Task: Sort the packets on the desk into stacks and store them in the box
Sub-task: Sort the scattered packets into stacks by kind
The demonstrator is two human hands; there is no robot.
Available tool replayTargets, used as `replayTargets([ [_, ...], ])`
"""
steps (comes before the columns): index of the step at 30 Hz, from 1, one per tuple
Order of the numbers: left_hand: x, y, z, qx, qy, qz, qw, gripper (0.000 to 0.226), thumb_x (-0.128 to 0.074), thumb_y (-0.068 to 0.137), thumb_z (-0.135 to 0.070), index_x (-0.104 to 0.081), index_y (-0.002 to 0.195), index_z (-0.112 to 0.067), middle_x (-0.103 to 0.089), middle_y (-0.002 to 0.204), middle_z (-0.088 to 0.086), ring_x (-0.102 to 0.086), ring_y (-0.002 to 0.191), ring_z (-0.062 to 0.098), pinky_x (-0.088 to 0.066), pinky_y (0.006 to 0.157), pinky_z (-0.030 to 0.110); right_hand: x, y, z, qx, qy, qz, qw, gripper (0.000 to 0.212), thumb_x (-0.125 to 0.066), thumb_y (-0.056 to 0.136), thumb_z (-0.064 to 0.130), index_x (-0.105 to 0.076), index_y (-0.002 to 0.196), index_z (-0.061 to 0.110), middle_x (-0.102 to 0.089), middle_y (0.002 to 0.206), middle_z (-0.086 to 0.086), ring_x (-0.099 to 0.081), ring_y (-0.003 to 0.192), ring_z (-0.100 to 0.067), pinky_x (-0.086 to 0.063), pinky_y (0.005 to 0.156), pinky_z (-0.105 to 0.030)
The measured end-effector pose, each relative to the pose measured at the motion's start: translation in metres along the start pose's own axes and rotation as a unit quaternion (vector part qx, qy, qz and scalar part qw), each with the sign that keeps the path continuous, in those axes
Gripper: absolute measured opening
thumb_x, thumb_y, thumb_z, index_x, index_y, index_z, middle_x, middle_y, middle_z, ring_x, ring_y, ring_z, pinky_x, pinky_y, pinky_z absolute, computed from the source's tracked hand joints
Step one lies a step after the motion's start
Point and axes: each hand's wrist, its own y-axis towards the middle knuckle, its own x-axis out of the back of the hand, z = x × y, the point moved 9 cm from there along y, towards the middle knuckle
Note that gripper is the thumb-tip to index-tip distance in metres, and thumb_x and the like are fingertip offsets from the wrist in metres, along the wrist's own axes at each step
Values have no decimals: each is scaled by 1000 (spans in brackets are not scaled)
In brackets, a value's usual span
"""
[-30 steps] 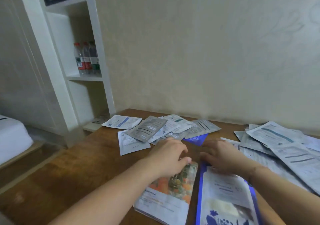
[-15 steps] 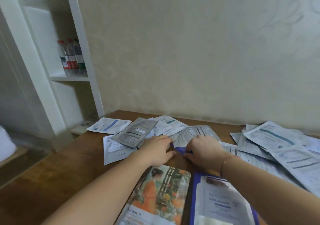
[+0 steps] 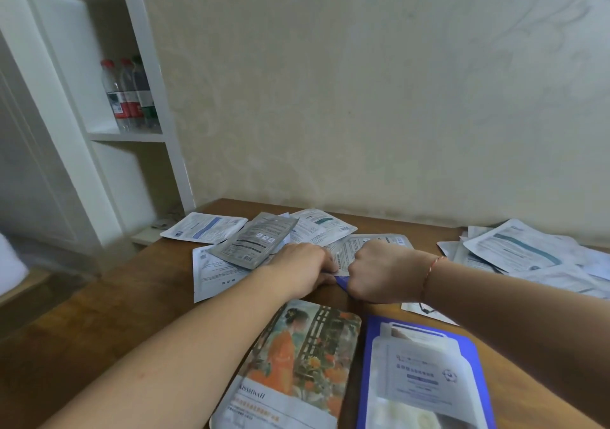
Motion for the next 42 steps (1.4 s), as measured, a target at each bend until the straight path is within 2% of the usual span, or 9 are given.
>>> replayTargets([
  [6,-5,4,5,16,20,11,1000,25,-57,94,-41,-65,116,-36,-63,125,-12,-57,114,21,-45,93,34,-24,-7,2,17,5,-11,1000,30,-89,46,23,-59,47,21,-51,41,4,-49,35,-18,-20,41,-20],
  [13,-3,-5,-12,-17,66,23,997,34,-49,100,-34,-55,133,-33,-44,145,-8,-41,132,21,-35,104,43,-33,-31,-27,-126,190,-109,967,11,-58,82,27,-67,79,22,-66,77,4,-66,72,-20,-49,52,-27],
  [18,-9,-14,-24,-57,-3,16,998,37,-46,102,-27,-53,135,-43,-39,141,-17,-28,131,14,-29,109,43,-97,-74,-65,-337,340,72,875,39,-28,100,51,-60,120,40,-58,133,21,-53,124,-10,-34,106,-43],
  [25,-2,-13,-33,-52,4,-1,999,35,-59,92,-49,-65,123,-33,-50,135,-12,-37,128,12,-30,109,39,-151,-110,-80,-463,328,215,795,34,-22,102,47,-51,108,31,-51,129,9,-36,134,-16,-17,112,-58],
  [29,11,-12,-54,-85,89,-51,991,32,-55,94,-47,-69,115,-27,-64,113,-8,-52,109,16,-41,97,38,-138,-115,-84,-504,322,138,789,43,-34,100,46,-53,130,23,-43,147,4,-19,147,-22,-17,118,-47],
  [33,23,-14,-62,-89,66,-135,985,29,-47,97,-29,-72,95,-15,-65,96,0,-60,91,23,-51,81,38,-79,-119,-79,-518,367,-55,771,38,-59,92,35,-64,126,19,-63,131,0,-55,122,-21,-45,101,-35],
  [36,40,-24,-55,-91,-42,-246,964,22,-56,90,-19,-68,73,-12,-62,75,-2,-58,70,18,-52,65,37,-33,-109,-58,-435,268,-116,852,48,-69,83,28,-61,129,20,-63,130,1,-55,122,-25,-48,98,-40],
  [39,50,-47,-69,-127,-62,-306,942,21,-62,86,-15,-61,65,-15,-55,68,-8,-50,61,13,-49,57,33,-25,-92,-43,-352,173,-69,917,58,-85,63,33,-68,118,24,-69,121,4,-61,119,-27,-53,89,-43],
  [42,47,-63,-83,-140,-48,-291,945,16,-62,88,-20,-72,76,-16,-66,78,-6,-60,68,12,-53,60,33,-26,-76,-27,-273,167,-48,946,34,-70,69,30,-69,103,26,-74,98,7,-69,95,-24,-55,73,-36],
])
